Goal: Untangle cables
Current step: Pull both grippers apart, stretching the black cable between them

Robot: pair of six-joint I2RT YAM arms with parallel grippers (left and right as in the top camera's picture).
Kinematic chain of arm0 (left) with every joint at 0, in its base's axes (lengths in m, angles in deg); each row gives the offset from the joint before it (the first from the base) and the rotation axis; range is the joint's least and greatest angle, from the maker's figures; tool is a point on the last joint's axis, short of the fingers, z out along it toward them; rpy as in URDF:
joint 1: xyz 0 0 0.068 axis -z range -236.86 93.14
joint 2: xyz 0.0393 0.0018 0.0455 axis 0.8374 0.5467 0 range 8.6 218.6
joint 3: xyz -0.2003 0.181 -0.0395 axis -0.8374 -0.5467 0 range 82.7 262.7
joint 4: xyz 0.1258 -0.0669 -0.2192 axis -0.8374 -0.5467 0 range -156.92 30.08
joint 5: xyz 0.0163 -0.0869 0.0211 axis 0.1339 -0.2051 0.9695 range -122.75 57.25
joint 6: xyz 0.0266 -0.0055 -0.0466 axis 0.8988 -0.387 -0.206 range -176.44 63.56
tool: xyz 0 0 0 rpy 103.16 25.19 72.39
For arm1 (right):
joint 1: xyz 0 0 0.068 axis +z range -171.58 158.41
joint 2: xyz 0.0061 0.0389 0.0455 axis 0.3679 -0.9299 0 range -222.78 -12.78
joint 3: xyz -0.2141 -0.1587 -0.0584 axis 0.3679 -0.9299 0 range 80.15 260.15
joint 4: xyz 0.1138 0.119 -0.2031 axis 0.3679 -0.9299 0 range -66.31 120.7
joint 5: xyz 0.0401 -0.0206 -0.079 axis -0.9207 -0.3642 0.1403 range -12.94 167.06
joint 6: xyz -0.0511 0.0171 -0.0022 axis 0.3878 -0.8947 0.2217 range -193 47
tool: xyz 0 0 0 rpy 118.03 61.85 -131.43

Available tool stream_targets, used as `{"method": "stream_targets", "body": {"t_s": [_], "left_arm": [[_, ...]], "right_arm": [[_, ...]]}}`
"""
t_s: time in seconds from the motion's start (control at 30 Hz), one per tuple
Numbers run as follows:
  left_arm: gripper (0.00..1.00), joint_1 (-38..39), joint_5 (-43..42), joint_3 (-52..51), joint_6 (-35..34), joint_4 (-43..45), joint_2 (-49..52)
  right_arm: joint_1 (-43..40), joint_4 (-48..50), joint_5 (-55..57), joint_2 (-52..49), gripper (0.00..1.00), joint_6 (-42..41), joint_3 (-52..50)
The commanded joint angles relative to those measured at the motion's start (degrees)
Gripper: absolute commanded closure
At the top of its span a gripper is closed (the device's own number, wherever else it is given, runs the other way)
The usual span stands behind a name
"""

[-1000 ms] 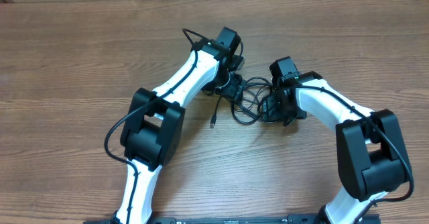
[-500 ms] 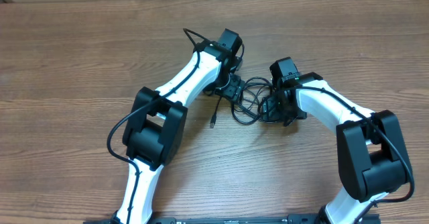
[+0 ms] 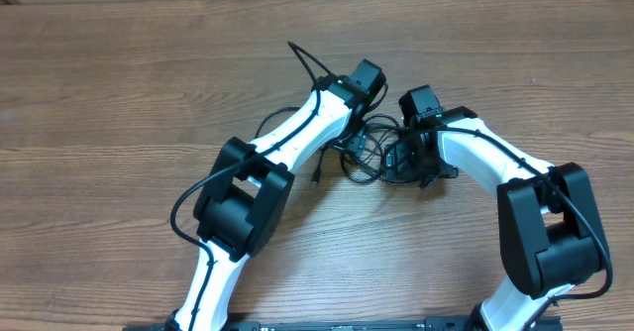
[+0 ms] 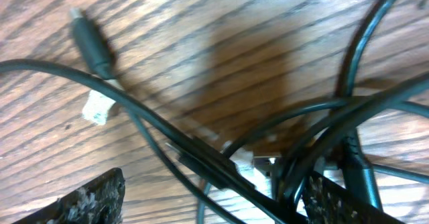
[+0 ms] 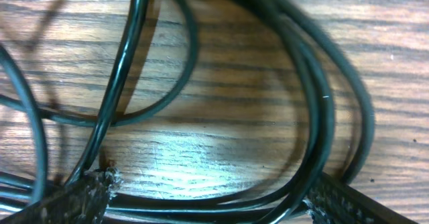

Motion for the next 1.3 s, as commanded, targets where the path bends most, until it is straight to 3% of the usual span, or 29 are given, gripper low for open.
{"method": "stream_targets", "body": {"t_s": [0.0, 0.33, 0.7, 0.93, 1.17, 1.27], "left_arm": [[0.16, -4.83, 10.56, -5.79, -1.86, -0.61, 0.48], [0.15, -22.21, 10.43, -11.13, -4.85, -2.25, 0.48], [0.14, -36.61, 7.93, -14.86, -6.95, -1.95, 0.48], [0.13, -41.51, 5.66, -15.17, -6.73, -1.60, 0.48], [0.11, -42.34, 3.02, -15.17, -6.67, -0.70, 0.48], [0.12, -42.18, -1.40, -15.17, -3.58, 0.68, 0.48]], "right_arm": [[-0.59, -3.41, 4.96, -4.02, 0.05, -3.50, -4.07], [-0.63, -8.41, 18.97, -4.02, 0.05, -8.83, -4.07], [-5.57, -9.79, 23.96, -4.02, 0.02, -12.98, -4.07], [-12.09, -4.35, 23.91, -4.02, 0.00, -13.29, -4.04], [-17.20, 2.62, 4.02, -4.02, 0.00, -10.14, -4.07], [-18.25, 6.58, -15.32, -4.02, 0.00, -1.99, -4.07]]}}
